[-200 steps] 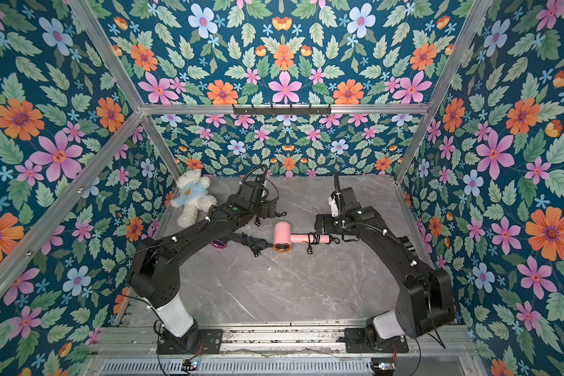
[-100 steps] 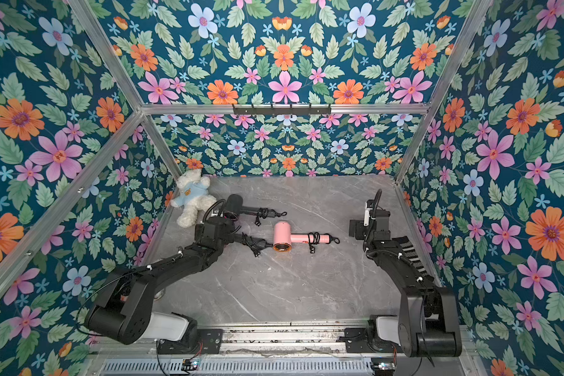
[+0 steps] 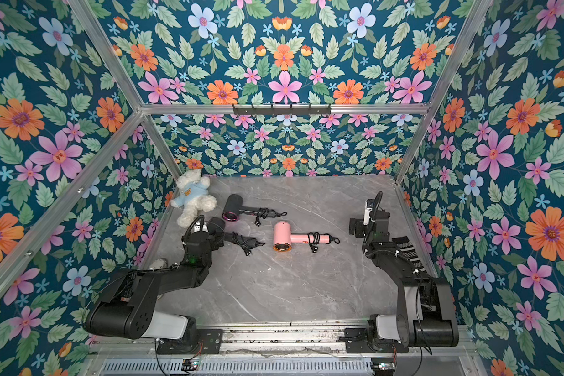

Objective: Wrap the cord around the hair dryer
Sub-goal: Reset both arms

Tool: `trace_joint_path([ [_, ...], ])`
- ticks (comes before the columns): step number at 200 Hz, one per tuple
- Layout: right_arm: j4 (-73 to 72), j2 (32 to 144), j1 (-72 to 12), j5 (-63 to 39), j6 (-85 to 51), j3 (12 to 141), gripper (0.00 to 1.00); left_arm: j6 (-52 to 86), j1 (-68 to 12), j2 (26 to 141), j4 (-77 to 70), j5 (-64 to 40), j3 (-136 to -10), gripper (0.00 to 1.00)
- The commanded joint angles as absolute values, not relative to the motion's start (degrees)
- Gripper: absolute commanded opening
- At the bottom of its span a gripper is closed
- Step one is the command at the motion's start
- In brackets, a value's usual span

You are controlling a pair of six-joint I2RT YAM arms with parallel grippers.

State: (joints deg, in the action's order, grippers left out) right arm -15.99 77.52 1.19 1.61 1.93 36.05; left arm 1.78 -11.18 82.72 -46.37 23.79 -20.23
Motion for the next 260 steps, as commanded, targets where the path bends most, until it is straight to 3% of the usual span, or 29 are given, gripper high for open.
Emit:
trace_joint_path([
  [1,-17.3,77.0,1.2,3.1,4.2,34.4,0.99,1.6,-10.6,83.6,-51.0,20.6,-21.2,0.99],
  [37,-23.4,75.4,1.2,3.5,5.5,32.4,0.99,0.6,-9.2,82.8,-55.5,19.7,-18.8,0.99],
  [110,-23.9,76.0,1.1,-4.9,-0.7,30.8,0.99,5.3,-6.4,79.3,-56.8,13.9,-15.5,0.99],
  [182,-57.0,83.8,1.1,-5.2,-0.2,15.8,0.99,5.9,-6.4,78.0,-59.0,12.3,-13.6,0.99],
  [243,-55.1,83.1,1.4,-5.5,-0.4,16.2,0.99,1.6,-6.3,79.5,-59.3,13.2,-15.0,0.99],
  [260,-54.4,82.9,1.4,-5.6,-0.5,16.2,0.99,1.9,-2.5,81.3,-60.2,12.1,-16.8,0.99],
])
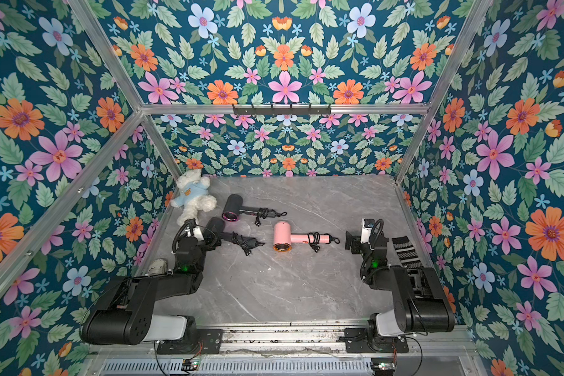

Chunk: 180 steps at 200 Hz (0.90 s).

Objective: Wrap the cord around the hair dryer
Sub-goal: Reset both arms

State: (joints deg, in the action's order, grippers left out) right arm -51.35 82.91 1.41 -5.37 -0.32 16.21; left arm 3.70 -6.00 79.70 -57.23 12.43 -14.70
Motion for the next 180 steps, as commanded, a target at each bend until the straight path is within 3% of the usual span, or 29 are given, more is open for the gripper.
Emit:
trace_joint_path([
  [1,-54.4,82.9,1.4,-5.6,-0.5,16.2,0.99,2.1,-2.1,81.4,-59.5,11.4,-17.1,0.99],
  [15,-54.5,83.0,1.4,-5.5,-0.5,16.3,0.99,2.5,-0.4,85.5,-57.3,7.5,-20.3,0.99],
  [31,-54.5,83.0,1.4,-5.5,-0.6,16.3,0.99,2.0,-0.4,90.3,-64.8,7.0,-19.1,0.99],
  [180,-52.1,83.0,4.6,-5.5,-4.8,17.5,0.99,0.8,-0.9,91.6,-68.9,5.7,-16.7,0.99],
])
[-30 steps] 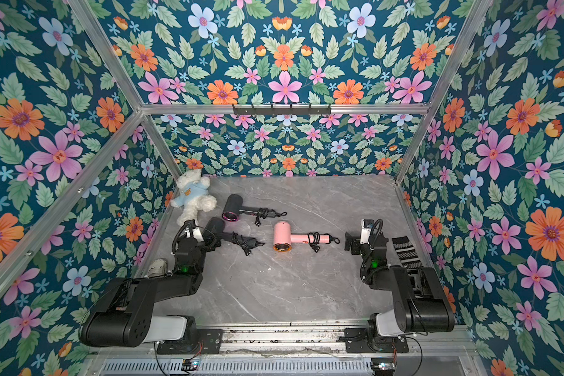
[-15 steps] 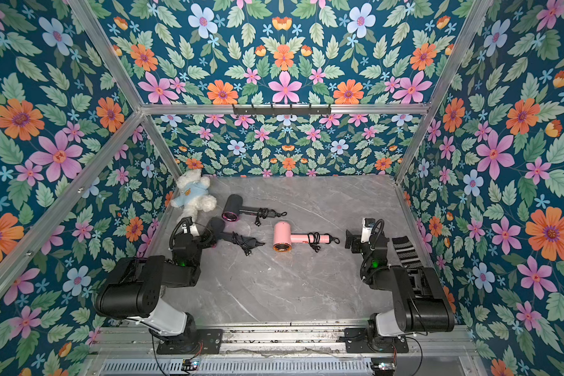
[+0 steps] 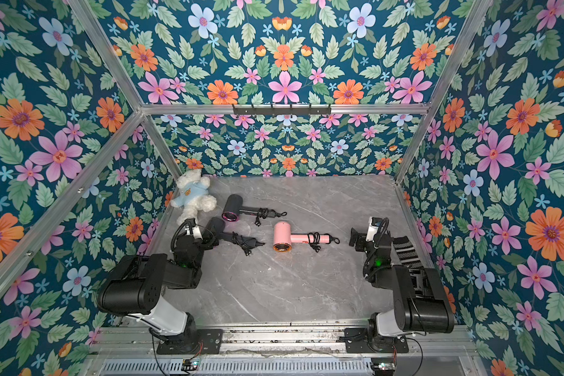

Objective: Wrap the cord around the hair dryer
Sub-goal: Reset both arms

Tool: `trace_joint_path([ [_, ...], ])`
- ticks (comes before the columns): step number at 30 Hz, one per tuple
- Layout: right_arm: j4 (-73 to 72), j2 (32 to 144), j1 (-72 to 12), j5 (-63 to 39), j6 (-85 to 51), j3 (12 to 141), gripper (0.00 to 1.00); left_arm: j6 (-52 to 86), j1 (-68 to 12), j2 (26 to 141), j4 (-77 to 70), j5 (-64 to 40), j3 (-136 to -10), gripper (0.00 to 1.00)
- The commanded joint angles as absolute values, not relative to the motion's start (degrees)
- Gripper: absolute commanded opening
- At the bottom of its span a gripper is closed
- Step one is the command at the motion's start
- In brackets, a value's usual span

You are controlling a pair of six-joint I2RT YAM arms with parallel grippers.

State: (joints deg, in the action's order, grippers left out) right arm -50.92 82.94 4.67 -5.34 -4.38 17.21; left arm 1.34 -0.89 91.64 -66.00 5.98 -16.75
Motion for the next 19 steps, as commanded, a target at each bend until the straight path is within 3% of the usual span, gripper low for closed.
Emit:
trace_joint_path([
  [1,-52.2,83.0,4.6,-5.5,-4.9,17.5,0.99,0.8,-0.9,91.6,-68.9,5.7,-16.7,0.99],
  [19,-52.2,83.0,4.7,-5.4,-4.9,17.5,0.99,0.5,-1.1,91.7,-68.7,5.3,-16.8,0.99],
])
